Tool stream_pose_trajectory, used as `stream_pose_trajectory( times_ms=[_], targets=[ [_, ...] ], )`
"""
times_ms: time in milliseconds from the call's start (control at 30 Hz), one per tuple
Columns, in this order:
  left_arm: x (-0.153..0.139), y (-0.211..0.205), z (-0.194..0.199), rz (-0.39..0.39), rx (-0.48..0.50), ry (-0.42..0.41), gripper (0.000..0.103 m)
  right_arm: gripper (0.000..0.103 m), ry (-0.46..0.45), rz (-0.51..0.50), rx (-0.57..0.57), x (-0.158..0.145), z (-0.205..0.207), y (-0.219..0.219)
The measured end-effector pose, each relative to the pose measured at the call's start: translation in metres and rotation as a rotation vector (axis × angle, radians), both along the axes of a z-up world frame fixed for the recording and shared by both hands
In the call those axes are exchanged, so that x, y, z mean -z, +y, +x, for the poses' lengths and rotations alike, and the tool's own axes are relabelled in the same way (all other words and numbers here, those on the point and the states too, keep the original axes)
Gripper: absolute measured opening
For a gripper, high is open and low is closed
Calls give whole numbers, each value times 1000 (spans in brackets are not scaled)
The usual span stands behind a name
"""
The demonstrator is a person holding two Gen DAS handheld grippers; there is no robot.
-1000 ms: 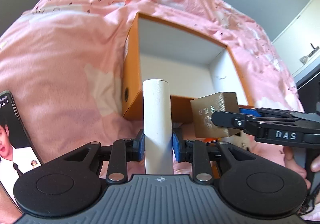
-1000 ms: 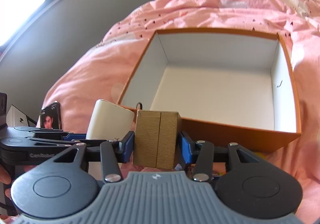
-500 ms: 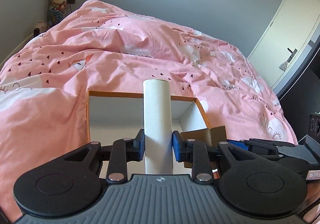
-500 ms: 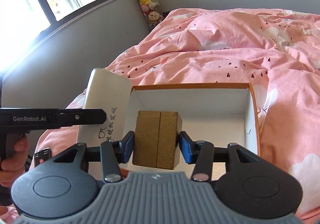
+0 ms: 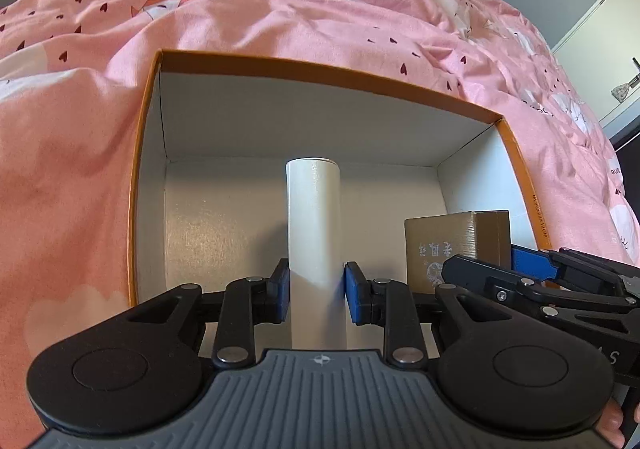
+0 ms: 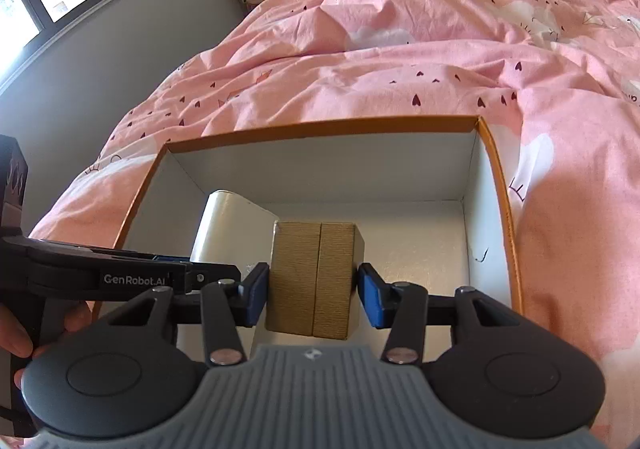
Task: Organize objects
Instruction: 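Lift the glasses case with the left tool while the right carries the tan box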
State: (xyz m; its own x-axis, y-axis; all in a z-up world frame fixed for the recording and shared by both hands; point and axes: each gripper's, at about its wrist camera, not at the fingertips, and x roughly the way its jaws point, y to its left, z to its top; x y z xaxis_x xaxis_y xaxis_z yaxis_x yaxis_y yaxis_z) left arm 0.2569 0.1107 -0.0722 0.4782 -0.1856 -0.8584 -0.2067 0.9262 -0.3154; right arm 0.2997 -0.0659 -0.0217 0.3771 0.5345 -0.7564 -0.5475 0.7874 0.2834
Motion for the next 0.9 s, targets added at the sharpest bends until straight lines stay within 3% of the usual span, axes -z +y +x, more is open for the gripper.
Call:
stream_pose_trajectory(
  times_ms=[233, 500, 767, 900],
  targets=[
    [10, -4, 5, 77, 37, 78, 32, 50, 48, -13, -16, 20, 5, 6],
    [13, -11, 2, 184, 61, 117, 37, 50, 59, -17, -15, 22, 5, 2],
    [1, -32, -9, 387, 199, 121, 46, 50, 53, -15, -23, 17, 4, 2],
    [0, -51, -11, 543, 321, 133, 48, 50, 50, -24, -30, 16, 4, 1]
  ],
)
